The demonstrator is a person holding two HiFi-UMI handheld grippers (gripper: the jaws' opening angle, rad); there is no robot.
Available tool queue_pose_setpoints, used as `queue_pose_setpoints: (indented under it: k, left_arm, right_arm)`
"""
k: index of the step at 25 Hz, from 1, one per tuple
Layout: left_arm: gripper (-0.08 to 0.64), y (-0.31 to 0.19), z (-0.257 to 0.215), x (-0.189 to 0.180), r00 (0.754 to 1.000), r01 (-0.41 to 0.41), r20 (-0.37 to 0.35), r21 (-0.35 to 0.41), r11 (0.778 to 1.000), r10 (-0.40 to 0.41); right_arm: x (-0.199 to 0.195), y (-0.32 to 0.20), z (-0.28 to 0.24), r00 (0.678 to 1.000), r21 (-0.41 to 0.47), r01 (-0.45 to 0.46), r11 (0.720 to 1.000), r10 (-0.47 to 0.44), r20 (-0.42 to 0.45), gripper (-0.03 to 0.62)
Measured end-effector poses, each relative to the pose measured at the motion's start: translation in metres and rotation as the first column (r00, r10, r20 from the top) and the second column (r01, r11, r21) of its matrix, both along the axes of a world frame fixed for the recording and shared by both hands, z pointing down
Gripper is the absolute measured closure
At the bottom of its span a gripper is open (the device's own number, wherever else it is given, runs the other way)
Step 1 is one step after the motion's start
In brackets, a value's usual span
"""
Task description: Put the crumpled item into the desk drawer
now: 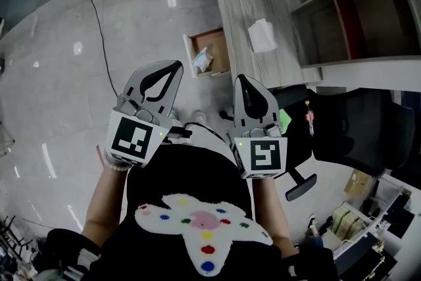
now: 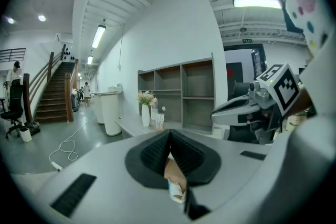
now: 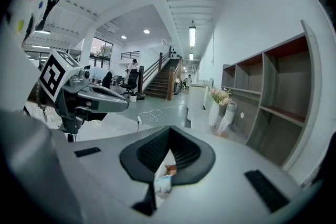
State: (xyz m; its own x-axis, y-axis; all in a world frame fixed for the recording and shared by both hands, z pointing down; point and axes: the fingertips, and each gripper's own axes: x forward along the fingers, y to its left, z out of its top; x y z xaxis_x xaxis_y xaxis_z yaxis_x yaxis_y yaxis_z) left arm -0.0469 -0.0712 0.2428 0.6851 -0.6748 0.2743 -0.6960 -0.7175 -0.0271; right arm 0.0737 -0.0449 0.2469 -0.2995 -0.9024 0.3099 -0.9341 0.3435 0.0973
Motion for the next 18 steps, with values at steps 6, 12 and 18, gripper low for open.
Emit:
queue_pose_setpoints:
  k: [6, 12, 18]
  left_arm:
    - [0.548, -0.002, 0.0, 0.002, 1.0, -0.01, -0.001, 0.003, 1.0, 0.01]
    - [0.548, -0.005, -0.003, 0.003, 1.0, -0.016, 0.002, 0.012, 1.0, 0.016]
    - [0.548, -0.004, -0.005, 0.005, 1.0, -0.017, -0.015, 0.004, 1.0, 0.017]
  right_arm:
    - [-0.006, -0.002, -0.001, 1.0, -0.003, 0.012, 1.0, -0.012, 0.012, 0.588]
    - [-0.013, -0.004, -0.008, 0.999, 0.011, 0.024, 1.0, -0.024, 0.022, 0.588]
    - [-0.014, -0.003, -0.008, 0.999, 0.014, 0.03, 0.999, -0.031, 0.017, 0.588]
